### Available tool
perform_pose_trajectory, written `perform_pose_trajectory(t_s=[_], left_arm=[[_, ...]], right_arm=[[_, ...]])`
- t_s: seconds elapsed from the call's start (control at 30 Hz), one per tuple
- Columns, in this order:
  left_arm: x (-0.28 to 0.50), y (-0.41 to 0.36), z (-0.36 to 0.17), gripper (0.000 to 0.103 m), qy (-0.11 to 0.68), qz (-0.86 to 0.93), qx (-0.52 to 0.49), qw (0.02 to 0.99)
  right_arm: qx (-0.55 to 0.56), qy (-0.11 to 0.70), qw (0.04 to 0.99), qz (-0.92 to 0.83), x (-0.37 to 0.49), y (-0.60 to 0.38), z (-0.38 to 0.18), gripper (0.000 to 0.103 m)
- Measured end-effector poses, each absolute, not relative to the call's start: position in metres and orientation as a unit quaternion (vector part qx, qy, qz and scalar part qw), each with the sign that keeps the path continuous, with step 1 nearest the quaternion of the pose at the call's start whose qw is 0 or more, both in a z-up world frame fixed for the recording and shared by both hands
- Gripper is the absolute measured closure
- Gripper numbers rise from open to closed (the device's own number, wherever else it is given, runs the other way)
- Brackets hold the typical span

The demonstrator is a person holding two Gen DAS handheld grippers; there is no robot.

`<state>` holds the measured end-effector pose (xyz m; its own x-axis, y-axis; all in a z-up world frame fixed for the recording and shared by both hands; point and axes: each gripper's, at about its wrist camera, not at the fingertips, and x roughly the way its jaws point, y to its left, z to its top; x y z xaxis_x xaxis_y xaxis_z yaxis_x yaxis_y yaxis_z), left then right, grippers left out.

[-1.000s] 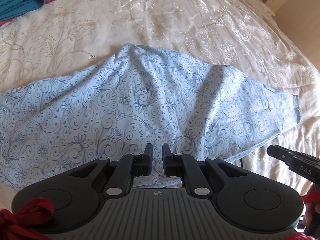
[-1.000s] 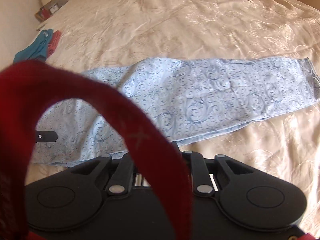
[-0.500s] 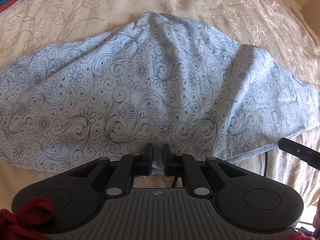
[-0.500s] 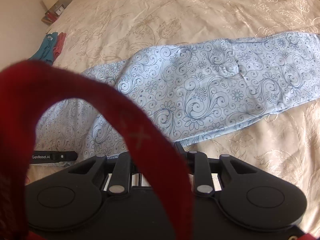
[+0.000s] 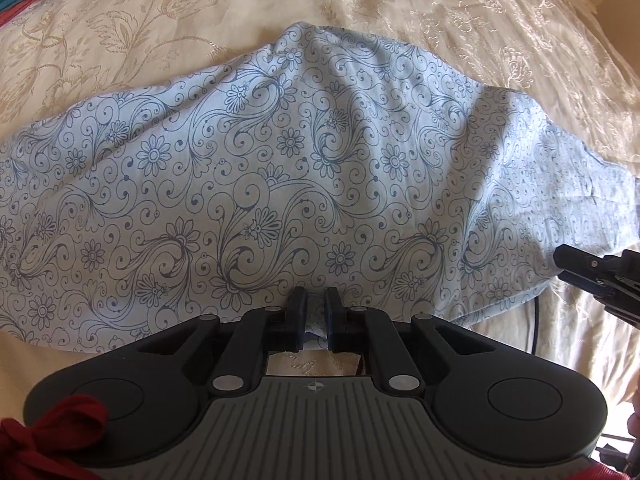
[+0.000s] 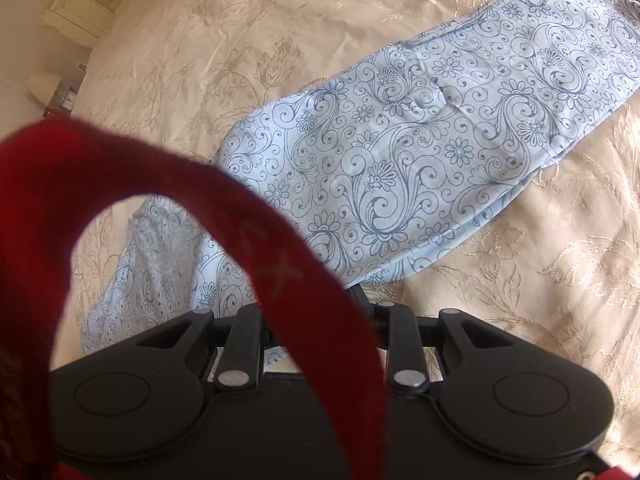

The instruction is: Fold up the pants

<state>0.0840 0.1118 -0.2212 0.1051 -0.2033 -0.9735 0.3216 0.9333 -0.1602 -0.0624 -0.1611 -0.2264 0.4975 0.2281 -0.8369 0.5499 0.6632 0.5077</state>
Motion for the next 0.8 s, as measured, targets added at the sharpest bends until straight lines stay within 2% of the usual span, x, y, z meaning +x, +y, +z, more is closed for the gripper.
perform_pose_trajectory(t_s=[0.1,0.17,0.27,0.67,0.7,0.73,0.77,0.8], left_arm=[[0.083,0.115,-0.22,0.092,0.644,-0.177,0.044,0.743],[0.082,0.116,-0.22,0.092,0.644,-0.176,0.042,0.743],[0.082,0.118,-0.22,0.092,0.644,-0.175,0.038,0.743],[0.082,0.118,-0.221,0.092,0.644,-0.177,0.043,0.743],[0.082,0.119,-0.221,0.092,0.644,-0.177,0.043,0.743],[0.082,0.119,-0.221,0.092,0.644,-0.178,0.042,0.743],[0.081,0.12,-0.221,0.092,0.644,-0.178,0.043,0.743],[0.081,0.12,-0.219,0.092,0.645,-0.176,0.044,0.742]], right_arm=[[0.382,0.502,0.767,-0.117,-0.06,-0.158,-0.225,0.073],[0.375,0.507,0.766,-0.125,-0.061,-0.156,-0.222,0.068],[0.353,0.506,0.778,-0.117,-0.064,-0.152,-0.213,0.068],[0.387,0.499,0.767,-0.118,-0.056,-0.153,-0.223,0.069],[0.393,0.498,0.763,-0.119,-0.056,-0.154,-0.225,0.072],[0.397,0.495,0.763,-0.12,-0.056,-0.155,-0.226,0.083],[0.393,0.495,0.765,-0.124,-0.056,-0.155,-0.225,0.097],[0.381,0.495,0.77,-0.128,-0.057,-0.154,-0.222,0.097]])
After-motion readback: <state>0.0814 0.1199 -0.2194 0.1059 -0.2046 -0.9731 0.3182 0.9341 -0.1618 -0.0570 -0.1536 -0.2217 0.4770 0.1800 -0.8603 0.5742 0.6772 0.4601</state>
